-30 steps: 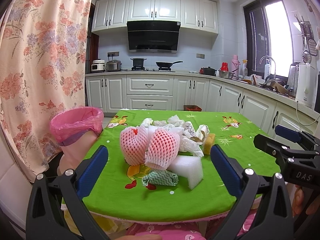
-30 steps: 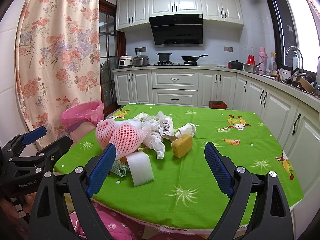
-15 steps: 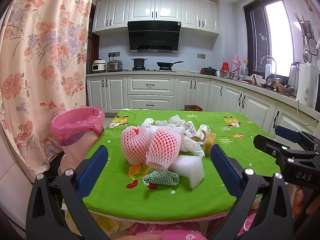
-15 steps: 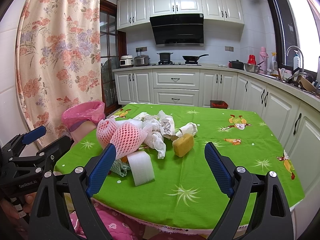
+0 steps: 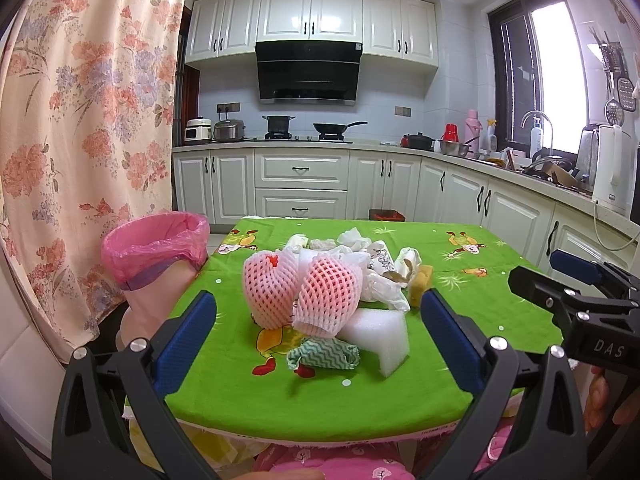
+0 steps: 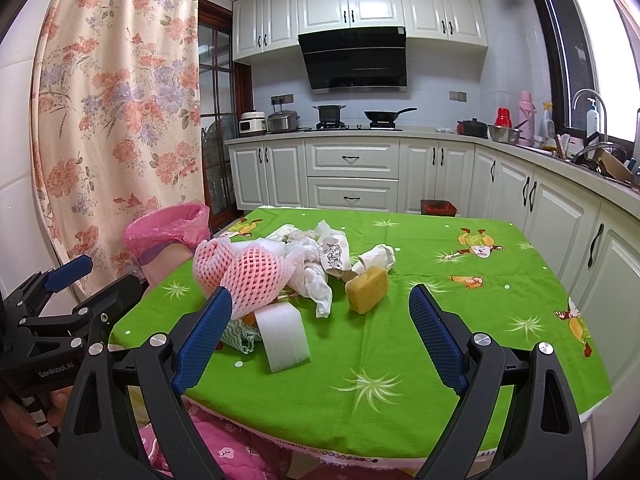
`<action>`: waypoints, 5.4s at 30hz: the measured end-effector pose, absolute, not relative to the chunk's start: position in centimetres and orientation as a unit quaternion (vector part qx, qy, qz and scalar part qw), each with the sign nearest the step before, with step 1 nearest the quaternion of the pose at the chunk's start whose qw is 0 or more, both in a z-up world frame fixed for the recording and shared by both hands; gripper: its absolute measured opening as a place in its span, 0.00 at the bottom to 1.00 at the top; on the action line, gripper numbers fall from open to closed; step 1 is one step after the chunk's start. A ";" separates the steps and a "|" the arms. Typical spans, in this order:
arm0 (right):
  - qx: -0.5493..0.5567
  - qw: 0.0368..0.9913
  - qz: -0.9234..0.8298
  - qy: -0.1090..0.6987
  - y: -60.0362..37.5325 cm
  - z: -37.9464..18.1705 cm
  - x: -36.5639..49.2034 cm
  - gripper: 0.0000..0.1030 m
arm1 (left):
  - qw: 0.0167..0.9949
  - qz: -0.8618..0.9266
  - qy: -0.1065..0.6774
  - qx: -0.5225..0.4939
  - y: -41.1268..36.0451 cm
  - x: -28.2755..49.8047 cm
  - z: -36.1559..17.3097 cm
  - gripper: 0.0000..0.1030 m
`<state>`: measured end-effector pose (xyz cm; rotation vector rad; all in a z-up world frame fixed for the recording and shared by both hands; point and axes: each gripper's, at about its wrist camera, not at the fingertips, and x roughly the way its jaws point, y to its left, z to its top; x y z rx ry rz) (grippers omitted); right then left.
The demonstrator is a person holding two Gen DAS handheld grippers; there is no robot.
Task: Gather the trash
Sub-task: 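Grasp the green-white cloth with the left tool while the right tool grasps the yellow sponge, then carry the cloth and sponge with both tools over the pink bin, then open both tools to drop the cloth and sponge into the bin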
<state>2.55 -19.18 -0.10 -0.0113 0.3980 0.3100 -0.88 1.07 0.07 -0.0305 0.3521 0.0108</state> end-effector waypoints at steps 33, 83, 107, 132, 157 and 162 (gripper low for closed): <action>0.019 0.957 0.105 0.271 -21.7 -5.1 13.8 0.82 | 0.969 0.021 0.233 -0.081 4.1 7.4 -4.0 0.95; 0.055 0.935 0.143 0.321 -19.9 -9.1 22.2 0.36 | 0.950 -0.047 0.307 -0.004 4.4 10.6 -10.6 0.34; 0.026 0.933 0.213 0.290 -14.3 -2.9 21.5 0.36 | 0.966 -0.022 0.253 -0.051 7.6 13.9 -3.9 0.34; -0.072 0.868 0.396 0.292 4.5 -0.1 28.1 0.36 | 0.960 0.145 0.226 -0.083 24.8 19.2 0.1 0.35; -0.188 0.792 0.496 0.303 22.2 -0.4 36.2 0.64 | 0.933 0.242 0.241 -0.118 38.1 25.7 -1.1 0.66; -0.191 0.799 0.488 0.296 20.9 -0.2 35.9 0.64 | 0.929 0.258 0.238 -0.116 38.2 25.1 -1.3 0.72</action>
